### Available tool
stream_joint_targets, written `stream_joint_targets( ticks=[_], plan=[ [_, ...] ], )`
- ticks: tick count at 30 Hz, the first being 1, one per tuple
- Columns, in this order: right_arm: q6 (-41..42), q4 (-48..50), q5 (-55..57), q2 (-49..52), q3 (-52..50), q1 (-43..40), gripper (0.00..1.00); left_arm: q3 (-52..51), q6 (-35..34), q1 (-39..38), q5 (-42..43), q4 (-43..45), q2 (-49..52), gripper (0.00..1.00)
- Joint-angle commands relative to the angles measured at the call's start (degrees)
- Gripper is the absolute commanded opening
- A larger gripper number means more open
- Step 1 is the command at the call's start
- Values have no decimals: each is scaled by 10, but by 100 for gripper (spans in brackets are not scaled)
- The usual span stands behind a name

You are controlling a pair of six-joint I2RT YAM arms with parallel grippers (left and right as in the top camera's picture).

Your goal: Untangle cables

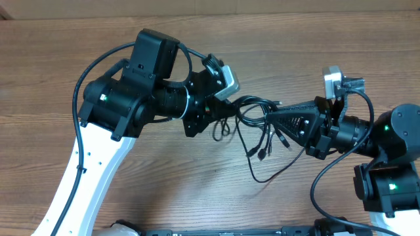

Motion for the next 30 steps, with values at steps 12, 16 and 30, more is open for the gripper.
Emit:
stream_joint_targets(
  ticks=[12,16,30],
  plan=[
    [-18,-66,-26,59,2,2,4,14,9,0,15,0,-4,4],
    [-18,-65,-26,64,2,2,4,14,9,0,11,0,-4,4],
    [20,14,-78,64,2,2,4,14,9,0,13,1,-1,59]
  ],
)
